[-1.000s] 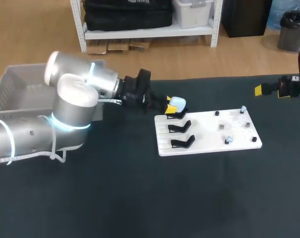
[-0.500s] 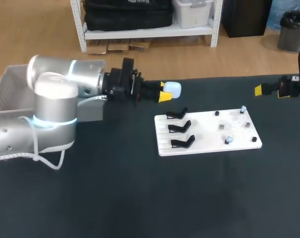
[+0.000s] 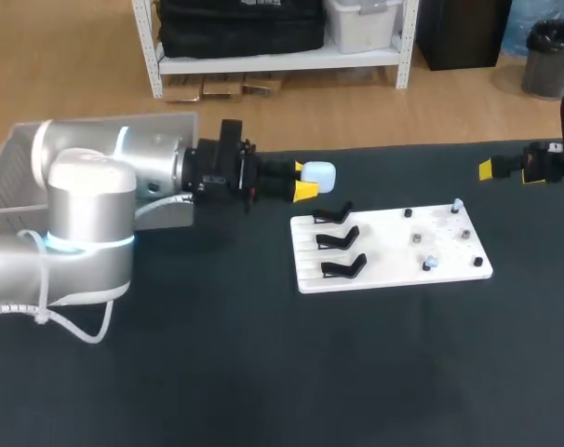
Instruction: Pick up each earbud case from the left stands, insert the matching earbuds, close the lid, and place the case in the box.
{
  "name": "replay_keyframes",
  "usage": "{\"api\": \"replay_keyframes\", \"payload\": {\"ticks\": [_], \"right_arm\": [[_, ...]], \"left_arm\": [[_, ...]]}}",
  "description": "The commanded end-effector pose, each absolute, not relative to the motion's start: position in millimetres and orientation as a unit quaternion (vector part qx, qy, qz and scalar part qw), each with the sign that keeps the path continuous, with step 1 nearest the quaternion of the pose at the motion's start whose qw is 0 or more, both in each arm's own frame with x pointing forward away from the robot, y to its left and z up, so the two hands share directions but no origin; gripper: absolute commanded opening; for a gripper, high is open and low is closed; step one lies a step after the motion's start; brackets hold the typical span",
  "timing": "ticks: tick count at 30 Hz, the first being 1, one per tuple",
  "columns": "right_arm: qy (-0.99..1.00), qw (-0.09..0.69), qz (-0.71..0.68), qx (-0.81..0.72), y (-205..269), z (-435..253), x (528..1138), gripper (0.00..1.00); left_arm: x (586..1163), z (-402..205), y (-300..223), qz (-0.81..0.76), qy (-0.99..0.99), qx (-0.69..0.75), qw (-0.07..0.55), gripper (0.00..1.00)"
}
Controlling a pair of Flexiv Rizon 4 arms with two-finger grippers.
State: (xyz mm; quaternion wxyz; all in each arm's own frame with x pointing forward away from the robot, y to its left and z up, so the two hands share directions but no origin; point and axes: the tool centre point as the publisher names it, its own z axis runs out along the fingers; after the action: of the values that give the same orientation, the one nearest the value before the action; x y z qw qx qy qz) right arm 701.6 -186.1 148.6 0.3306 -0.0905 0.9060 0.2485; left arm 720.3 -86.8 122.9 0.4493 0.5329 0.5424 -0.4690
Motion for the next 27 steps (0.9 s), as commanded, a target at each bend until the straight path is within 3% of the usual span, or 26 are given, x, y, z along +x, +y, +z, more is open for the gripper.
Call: {"api": "replay_keyframes", "payload": {"ticks": [1, 12, 27], "right_arm": [[0.907, 0.330, 0.247, -0.090, -186, 149, 701, 1.00], [0.907, 0.330, 0.247, -0.090, -186, 149, 701, 1.00], [0.897, 0.309, 0.284, -0.141, -144, 170, 682, 1.00]], "left_arm": [[717, 123, -87, -0.459, 0.550, 0.524, 0.461, 0.00], [707, 128, -90, -0.447, 0.549, 0.516, 0.482, 0.00], [696, 119, -115, -0.467, 0.535, 0.505, 0.491, 0.00]]}}
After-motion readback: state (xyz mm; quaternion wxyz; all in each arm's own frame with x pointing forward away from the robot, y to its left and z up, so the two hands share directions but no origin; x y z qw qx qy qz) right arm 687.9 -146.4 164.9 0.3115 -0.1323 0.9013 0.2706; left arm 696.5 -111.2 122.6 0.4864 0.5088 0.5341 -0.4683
